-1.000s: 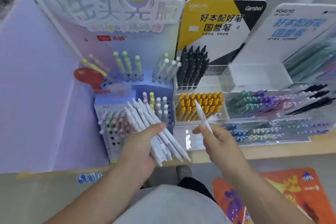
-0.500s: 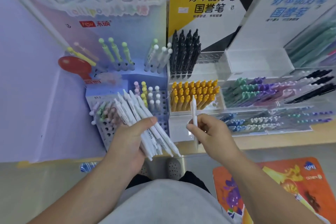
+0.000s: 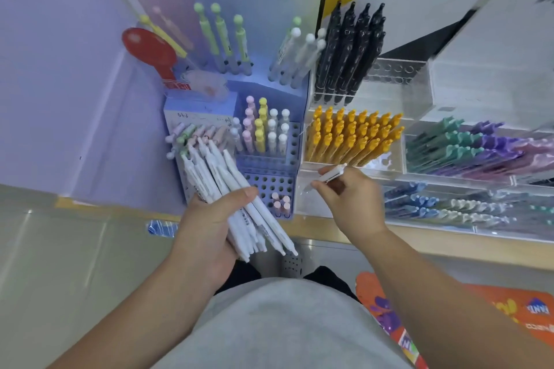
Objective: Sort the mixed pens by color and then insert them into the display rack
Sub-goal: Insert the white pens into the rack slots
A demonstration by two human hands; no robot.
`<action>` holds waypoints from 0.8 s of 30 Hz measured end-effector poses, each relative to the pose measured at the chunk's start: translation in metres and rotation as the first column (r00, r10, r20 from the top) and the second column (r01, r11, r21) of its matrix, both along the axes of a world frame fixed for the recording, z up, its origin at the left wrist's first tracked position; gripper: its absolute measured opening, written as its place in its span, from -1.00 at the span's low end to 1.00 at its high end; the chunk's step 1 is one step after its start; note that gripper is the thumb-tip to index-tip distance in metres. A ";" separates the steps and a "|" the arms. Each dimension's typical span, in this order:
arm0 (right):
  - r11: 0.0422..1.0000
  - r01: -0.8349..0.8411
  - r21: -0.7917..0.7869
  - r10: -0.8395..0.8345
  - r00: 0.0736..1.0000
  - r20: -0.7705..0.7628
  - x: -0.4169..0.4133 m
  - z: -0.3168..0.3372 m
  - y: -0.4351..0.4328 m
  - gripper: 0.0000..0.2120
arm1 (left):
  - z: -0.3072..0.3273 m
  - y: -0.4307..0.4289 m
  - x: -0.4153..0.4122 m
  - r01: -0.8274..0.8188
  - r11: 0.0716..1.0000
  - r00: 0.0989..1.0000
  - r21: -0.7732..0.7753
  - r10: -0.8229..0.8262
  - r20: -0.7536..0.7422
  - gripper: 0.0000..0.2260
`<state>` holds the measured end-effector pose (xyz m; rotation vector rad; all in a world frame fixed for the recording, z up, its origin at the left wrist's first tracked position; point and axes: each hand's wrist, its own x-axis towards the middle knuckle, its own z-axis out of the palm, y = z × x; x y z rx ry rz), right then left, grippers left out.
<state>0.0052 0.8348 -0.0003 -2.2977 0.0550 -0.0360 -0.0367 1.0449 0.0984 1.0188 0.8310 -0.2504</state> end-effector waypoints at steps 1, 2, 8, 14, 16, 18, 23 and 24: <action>0.999 0.001 -0.050 0.000 0.999 0.035 0.001 -0.004 0.001 -0.84 | -0.001 0.000 -0.001 -0.008 1.000 1.000 0.001 0.008 -0.004 -0.39; 0.996 -0.001 -0.091 0.006 0.998 0.056 0.002 -0.008 0.002 -0.82 | -0.002 0.000 -0.003 -0.015 1.000 1.000 0.005 0.015 -0.006 -0.37; 0.988 0.032 -0.151 -0.008 0.987 0.158 0.003 -0.017 0.011 -0.76 | -0.005 0.004 -0.009 -0.025 1.000 1.000 0.005 0.025 0.007 -0.36; 0.987 0.028 -0.158 0.006 0.978 0.210 0.006 -0.017 0.020 -0.71 | -0.009 0.002 -0.007 -0.039 0.999 0.999 0.007 0.039 0.003 -0.36; 0.983 0.018 -0.185 0.019 0.980 0.199 0.006 -0.020 0.019 -0.76 | -0.010 0.001 -0.006 -0.029 1.000 1.000 0.001 0.029 0.001 -0.36; 0.979 0.018 -0.204 0.018 0.985 0.173 0.006 -0.025 0.018 -0.80 | -0.010 0.000 -0.005 -0.029 1.000 1.000 -0.002 0.029 0.002 -0.37; 0.975 0.023 -0.220 0.003 0.993 0.116 0.006 -0.034 0.023 -0.82 | -0.011 -0.002 -0.004 -0.025 1.000 1.000 -0.008 0.025 -0.007 -0.40; 0.971 0.013 -0.238 0.013 0.994 0.108 0.007 -0.036 0.026 -0.81 | -0.011 -0.002 -0.005 -0.020 1.000 1.000 -0.008 0.019 -0.010 -0.40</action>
